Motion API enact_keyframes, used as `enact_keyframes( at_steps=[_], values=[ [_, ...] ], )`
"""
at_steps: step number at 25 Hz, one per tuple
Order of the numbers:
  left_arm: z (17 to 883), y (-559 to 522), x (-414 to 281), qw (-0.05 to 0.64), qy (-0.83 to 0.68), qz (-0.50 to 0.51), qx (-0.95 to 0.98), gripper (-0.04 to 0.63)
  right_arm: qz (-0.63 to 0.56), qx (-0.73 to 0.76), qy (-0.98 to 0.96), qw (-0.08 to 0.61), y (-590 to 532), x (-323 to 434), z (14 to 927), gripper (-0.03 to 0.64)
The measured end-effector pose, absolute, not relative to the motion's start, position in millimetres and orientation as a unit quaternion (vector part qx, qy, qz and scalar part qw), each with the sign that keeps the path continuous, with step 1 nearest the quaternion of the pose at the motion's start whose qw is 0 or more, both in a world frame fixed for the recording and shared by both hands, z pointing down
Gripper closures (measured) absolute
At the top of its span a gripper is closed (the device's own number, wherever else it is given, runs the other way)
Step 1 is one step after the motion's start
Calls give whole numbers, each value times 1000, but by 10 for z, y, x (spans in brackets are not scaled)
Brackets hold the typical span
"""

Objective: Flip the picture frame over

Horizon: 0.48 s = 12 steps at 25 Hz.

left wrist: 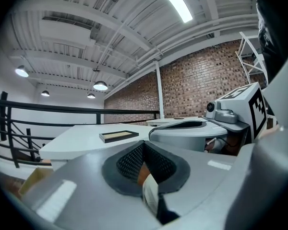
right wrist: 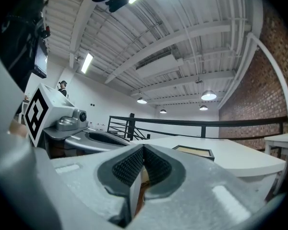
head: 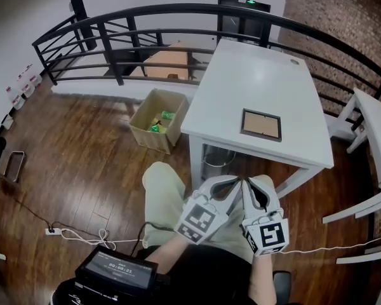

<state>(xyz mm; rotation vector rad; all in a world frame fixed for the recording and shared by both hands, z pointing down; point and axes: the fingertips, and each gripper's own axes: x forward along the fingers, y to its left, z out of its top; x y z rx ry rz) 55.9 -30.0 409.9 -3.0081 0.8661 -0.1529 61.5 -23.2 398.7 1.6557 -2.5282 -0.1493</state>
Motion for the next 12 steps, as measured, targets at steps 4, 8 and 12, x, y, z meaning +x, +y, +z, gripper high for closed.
enact_keyframes(
  at_steps=[4,8,12],
  values=[
    [4238,-477,599,-13,279,-62,-958,578,-33,542,-838,56,-422,649,4068,624],
    [4258,-643,651,-17,282,-63,-957,578,-17,539,-840,58,-595,720,4138,624],
    [4269,-844,680,-7,287,-63,-956,578,-16,538,-841,57,-774,816,4174,624]
  ],
)
